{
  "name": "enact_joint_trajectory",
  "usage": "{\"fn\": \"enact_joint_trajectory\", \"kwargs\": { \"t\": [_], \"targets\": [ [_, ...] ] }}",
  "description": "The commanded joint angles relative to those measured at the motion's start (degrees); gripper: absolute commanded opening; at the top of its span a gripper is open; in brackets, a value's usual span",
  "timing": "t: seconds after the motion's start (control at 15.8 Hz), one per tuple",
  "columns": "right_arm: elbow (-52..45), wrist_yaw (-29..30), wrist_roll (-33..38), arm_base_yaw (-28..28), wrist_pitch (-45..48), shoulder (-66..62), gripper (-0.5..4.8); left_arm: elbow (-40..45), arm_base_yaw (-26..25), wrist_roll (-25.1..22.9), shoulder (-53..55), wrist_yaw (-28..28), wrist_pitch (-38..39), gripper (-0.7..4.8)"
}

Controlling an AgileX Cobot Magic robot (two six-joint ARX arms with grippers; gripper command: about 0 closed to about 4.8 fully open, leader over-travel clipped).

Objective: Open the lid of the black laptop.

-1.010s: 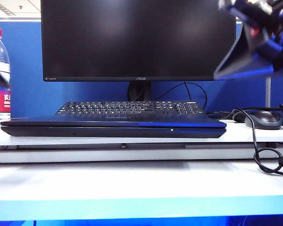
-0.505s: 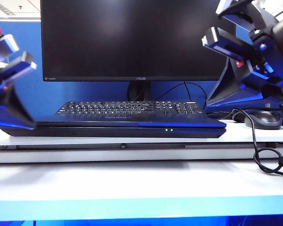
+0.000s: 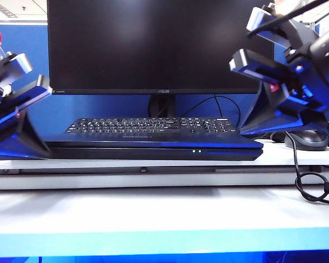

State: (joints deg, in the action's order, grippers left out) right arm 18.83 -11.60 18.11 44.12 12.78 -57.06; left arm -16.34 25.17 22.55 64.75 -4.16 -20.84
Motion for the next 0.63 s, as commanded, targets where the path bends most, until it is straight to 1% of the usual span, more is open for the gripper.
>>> {"fn": "enact_joint_trajectory", "kwargs": {
  "t": [0.06, 0.25, 0.44, 0.63],
  "targets": [
    [0.15, -0.33, -0.11, -0.31, 1.81, -2.27, -0.01, -0.17, -0.02, -0.72, 2.67, -1.66, -2.03, 0.25],
    [0.17, -0.87, -0.13, -1.09, 4.13, -3.34, -0.01, -0.17, -0.02, -0.72, 4.04, -1.62, -3.34, 0.25],
    [0.17, -0.55, -0.11, -2.84, 4.20, -3.41, -0.01, -0.20, -0.02, -0.74, 4.61, -1.79, -5.03, 0.25],
    [0.15, -0.28, -0.11, -2.84, 4.17, -3.96, -0.01, -0.17, 0.00, -1.01, 5.49, -2.05, -4.79, 0.25]
  ]
}}
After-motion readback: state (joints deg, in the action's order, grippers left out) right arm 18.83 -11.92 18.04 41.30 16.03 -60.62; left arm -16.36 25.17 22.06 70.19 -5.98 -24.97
